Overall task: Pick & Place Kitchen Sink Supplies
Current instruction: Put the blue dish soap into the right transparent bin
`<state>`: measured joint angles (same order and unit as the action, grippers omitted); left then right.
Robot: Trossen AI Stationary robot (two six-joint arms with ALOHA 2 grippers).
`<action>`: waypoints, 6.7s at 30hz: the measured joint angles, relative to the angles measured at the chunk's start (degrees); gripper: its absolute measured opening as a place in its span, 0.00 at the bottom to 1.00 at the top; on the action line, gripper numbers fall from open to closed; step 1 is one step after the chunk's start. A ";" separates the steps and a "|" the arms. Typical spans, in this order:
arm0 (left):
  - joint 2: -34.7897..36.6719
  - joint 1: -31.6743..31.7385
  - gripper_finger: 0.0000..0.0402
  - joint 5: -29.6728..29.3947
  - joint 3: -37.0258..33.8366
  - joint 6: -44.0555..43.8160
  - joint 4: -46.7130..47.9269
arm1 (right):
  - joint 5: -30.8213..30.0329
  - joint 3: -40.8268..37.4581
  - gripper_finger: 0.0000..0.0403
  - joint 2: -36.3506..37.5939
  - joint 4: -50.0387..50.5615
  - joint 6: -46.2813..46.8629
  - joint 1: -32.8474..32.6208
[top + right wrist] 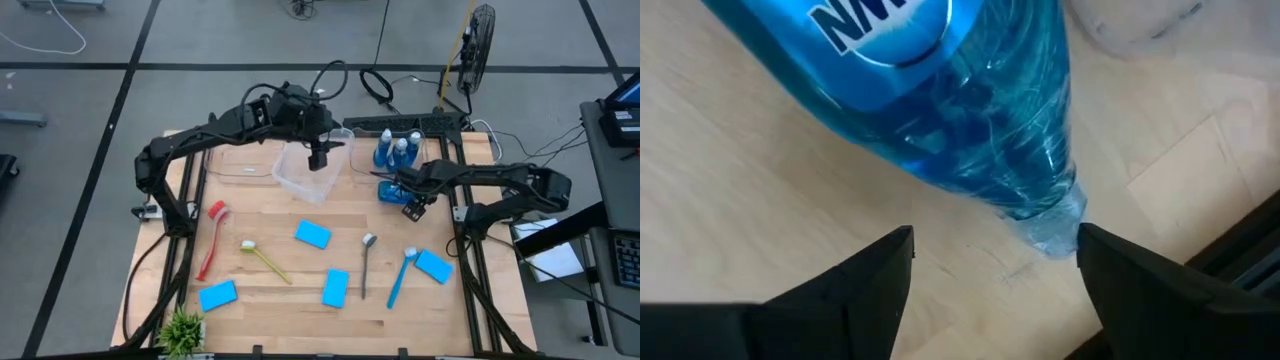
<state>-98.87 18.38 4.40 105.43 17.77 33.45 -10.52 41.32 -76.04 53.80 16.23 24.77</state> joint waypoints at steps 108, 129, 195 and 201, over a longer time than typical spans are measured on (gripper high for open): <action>-0.07 -7.59 0.53 -16.52 0.00 -1.37 -0.56 | 2.92 0.50 0.39 -4.91 -8.26 -4.65 -6.76; -0.07 -7.61 0.53 -16.52 0.00 -3.52 -0.56 | 3.25 4.20 0.30 -4.88 1.91 -5.04 -15.65; 0.35 1.11 0.53 -3.98 0.00 -4.78 20.73 | -58.35 25.99 0.30 -5.10 -13.47 -115.98 -9.63; 0.35 1.33 0.53 -3.71 0.00 -3.44 19.08 | -56.29 21.96 0.30 -5.10 -13.73 -119.39 -7.63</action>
<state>-98.52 19.70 0.68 105.43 14.33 52.53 -66.81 63.28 -81.14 40.07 -103.16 17.15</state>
